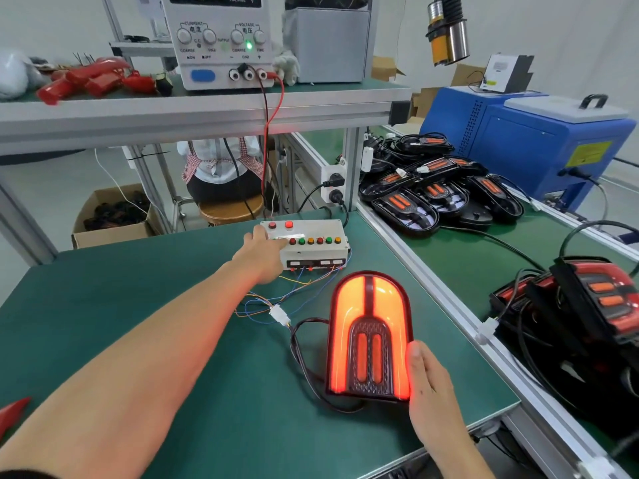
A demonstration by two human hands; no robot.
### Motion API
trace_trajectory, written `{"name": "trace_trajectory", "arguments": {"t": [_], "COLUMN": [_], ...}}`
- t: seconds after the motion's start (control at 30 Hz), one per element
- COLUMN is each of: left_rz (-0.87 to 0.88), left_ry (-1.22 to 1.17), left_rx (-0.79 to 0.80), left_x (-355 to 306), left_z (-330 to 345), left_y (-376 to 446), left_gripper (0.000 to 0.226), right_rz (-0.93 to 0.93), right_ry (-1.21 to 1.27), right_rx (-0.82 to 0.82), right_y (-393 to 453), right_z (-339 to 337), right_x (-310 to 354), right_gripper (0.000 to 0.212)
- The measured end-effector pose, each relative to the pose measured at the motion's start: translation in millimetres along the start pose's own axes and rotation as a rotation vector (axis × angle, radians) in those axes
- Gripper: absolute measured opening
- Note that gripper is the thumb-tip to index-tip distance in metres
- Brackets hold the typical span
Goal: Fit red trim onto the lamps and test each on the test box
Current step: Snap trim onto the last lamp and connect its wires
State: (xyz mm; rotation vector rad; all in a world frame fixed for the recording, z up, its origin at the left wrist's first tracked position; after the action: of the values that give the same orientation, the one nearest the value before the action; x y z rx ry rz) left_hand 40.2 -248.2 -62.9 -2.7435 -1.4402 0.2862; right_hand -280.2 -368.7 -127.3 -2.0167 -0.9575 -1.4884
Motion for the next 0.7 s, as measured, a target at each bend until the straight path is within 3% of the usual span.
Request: {"name": "trace_trajectory", "arguments": {"t": [0.53, 0.63, 0.7], "left_rz": [-0.016, 0.068, 0.166], "left_ry": [0.024, 0.057, 0.018], "left_rx": [-0.052, -0.207, -0.170], "left_x": [-5, -21, -38], "left_z": [-2, -5, 0], "left_y": [-8, -12, -9], "left_gripper": [0.070, 0.061, 0.065], "right_rz": [0.005, -0.012, -0.014], "right_ry": [0.042, 0.034, 0.036], "right_rx": [-0.012, -0.001, 0.005], "right_y": [-1, 0, 0], "right_z": [-1, -1, -1], "right_x": [3, 2, 1], "right_gripper": [0.055, 0.056, 0.056]}}
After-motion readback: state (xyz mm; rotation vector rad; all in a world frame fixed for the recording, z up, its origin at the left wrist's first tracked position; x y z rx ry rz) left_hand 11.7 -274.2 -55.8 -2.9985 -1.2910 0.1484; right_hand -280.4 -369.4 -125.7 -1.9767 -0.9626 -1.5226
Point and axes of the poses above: each hand's wrist, its own y-axis towards the middle knuckle, its own z-axis out of the palm, x = y × z, the point moved 4 cm from there along y, towards the middle knuckle, and after that the axes turned 1 degree about z, right-handed, at the moved point
